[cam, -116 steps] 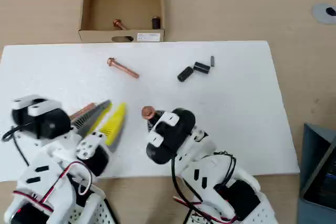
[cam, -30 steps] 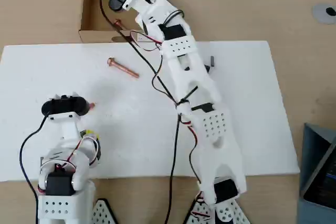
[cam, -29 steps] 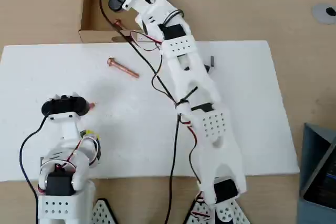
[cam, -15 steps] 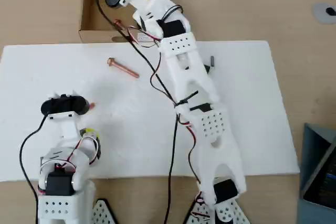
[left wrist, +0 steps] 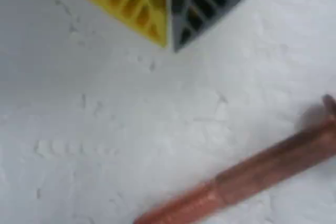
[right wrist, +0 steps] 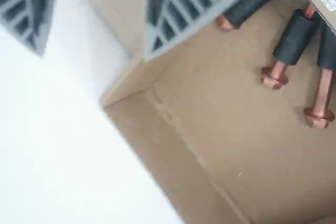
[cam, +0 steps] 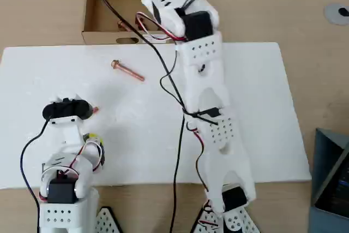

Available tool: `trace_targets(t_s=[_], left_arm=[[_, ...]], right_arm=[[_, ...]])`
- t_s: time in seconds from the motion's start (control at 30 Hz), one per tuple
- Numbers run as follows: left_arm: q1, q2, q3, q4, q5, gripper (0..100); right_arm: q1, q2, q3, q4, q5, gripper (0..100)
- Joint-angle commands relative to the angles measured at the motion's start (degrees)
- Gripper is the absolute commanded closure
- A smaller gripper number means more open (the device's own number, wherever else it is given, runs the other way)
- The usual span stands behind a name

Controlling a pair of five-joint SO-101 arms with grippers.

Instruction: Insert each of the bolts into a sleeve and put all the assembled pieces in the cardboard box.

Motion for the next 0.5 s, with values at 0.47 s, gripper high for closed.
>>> trace_targets(t_s=[0.47], left_arm=[[0.7, -0.3, -0.1, -0.5, -0.3, 100]], right_arm=[[3.2, -20.1, -3.5, 22.1, 0.2, 85.3]])
